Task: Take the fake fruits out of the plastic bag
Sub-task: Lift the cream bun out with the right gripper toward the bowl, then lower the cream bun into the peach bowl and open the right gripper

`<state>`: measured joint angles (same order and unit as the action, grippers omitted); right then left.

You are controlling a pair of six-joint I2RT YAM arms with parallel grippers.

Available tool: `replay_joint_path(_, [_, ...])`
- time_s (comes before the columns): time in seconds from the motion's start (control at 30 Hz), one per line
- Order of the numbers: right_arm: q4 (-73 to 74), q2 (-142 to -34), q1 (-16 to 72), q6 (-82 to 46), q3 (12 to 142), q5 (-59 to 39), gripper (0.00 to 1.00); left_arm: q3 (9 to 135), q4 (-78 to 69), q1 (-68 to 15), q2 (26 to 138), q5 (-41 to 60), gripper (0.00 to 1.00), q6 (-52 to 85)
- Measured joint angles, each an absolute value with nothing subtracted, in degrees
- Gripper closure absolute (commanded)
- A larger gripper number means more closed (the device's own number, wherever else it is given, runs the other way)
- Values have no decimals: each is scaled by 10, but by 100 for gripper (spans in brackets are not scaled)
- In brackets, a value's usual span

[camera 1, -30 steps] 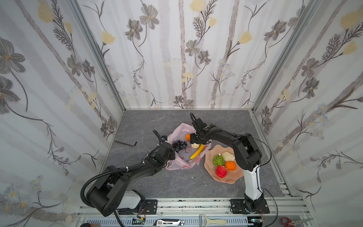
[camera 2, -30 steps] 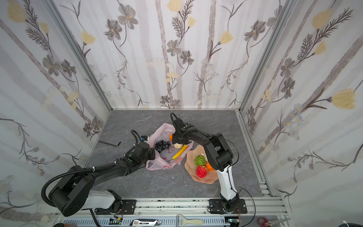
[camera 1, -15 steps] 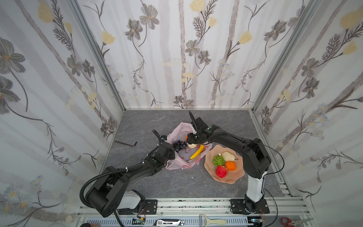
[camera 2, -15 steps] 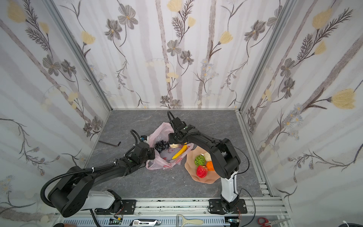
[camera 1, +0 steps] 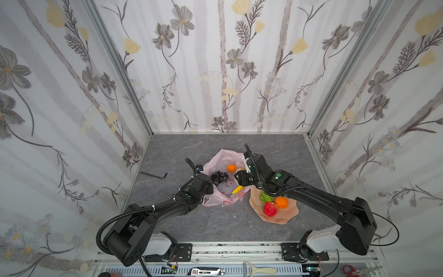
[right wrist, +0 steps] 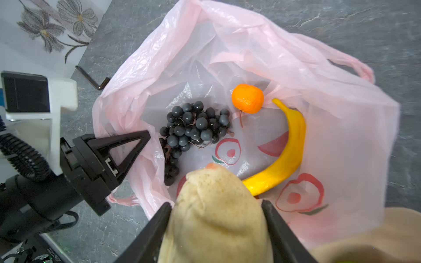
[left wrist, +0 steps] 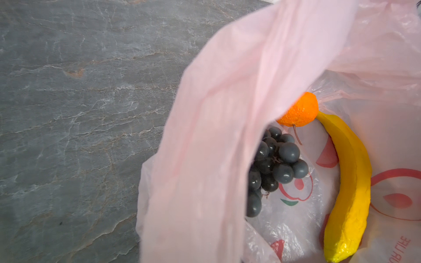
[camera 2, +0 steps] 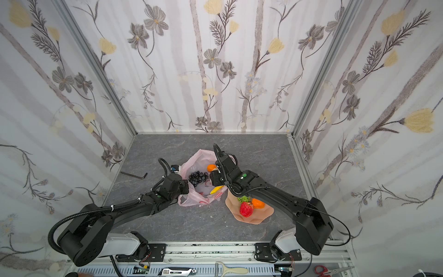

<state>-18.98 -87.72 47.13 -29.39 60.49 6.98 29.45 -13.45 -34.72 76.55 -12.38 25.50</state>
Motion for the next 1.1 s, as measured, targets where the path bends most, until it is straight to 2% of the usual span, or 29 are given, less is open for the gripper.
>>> replay_joint_path(0.53, [-164,-653,600,-365,362,296,50,295,-135,-347,767,-124,93,255])
replay_joint_path(0.77, [-116,-619,630,-381,281,374,47,295,-135,-347,768,-129,93,255])
replay_joint_path(1.1, [0,-613,631,-333,212,394,47,295,-135,-347,768,-137,93,255])
